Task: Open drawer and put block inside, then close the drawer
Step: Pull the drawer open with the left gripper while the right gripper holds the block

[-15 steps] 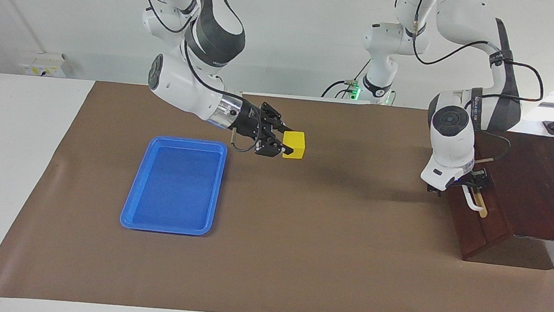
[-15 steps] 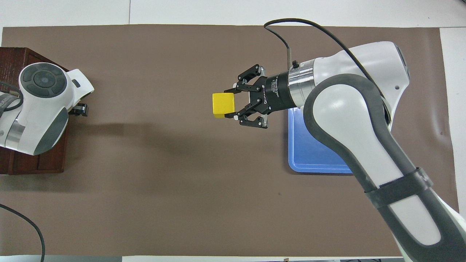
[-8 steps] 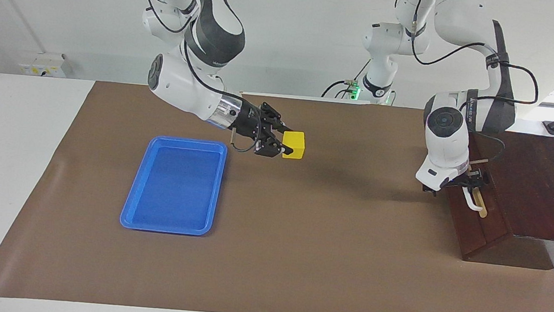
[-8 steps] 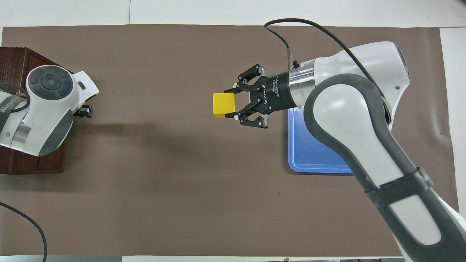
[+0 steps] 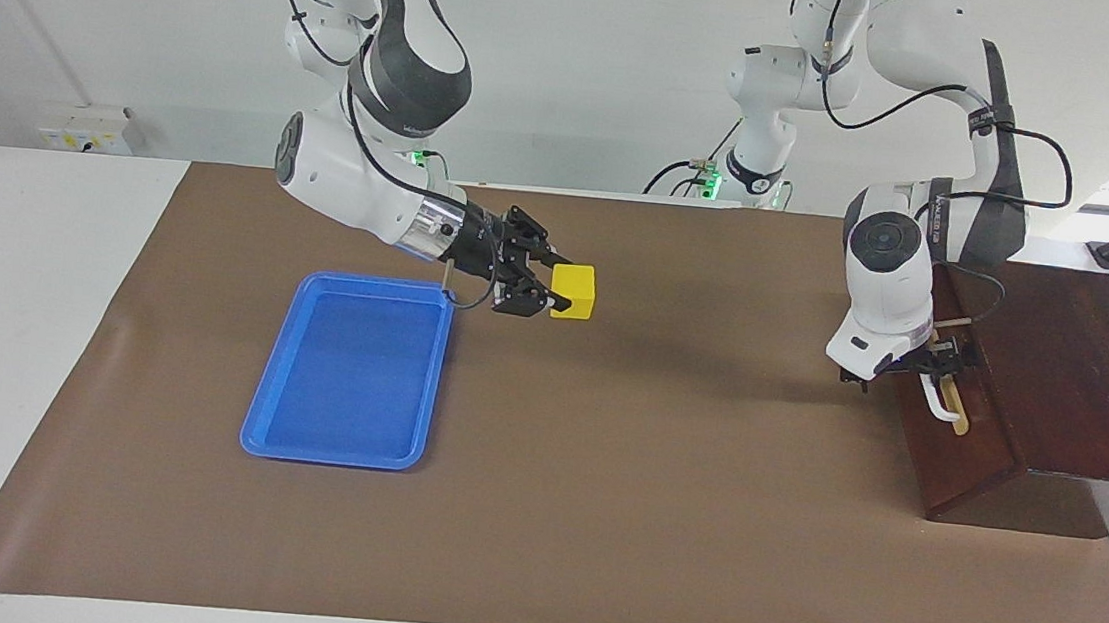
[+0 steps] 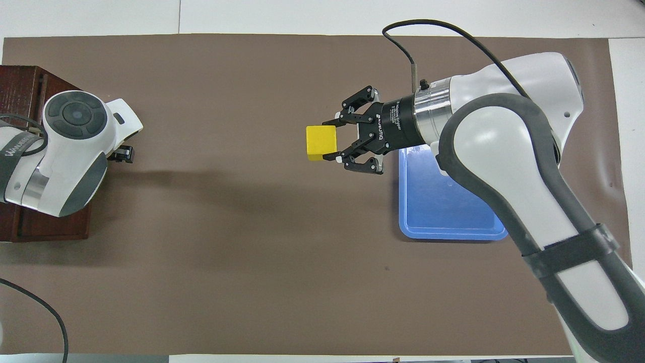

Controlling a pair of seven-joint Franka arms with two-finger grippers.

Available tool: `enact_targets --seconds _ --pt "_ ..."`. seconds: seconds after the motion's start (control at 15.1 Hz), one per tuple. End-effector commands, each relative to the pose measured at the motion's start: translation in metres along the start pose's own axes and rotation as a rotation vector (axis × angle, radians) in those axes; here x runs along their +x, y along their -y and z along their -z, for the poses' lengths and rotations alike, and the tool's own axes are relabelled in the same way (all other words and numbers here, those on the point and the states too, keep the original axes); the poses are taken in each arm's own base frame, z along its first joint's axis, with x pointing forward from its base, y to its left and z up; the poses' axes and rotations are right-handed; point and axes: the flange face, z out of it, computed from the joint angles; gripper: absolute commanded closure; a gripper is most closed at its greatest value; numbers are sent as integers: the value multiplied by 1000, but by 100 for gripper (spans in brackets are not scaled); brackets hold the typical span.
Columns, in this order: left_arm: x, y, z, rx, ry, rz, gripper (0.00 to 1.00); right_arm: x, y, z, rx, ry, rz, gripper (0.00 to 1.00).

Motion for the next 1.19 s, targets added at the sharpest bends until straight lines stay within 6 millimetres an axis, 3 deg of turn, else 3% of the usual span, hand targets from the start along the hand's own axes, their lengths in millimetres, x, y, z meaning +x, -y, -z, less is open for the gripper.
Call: enact_targets --seconds 0.0,0.6,1.12 --pt "-3 -24 7 -47 -6 -2 0 -1 -6 9 -2 29 -10 100" --pt "-4 -77 37 -136 2 2 0 1 -5 9 -2 29 -2 100" --pt "-4 -90 47 -162 8 1 0 1 -6 9 -3 29 -1 100"
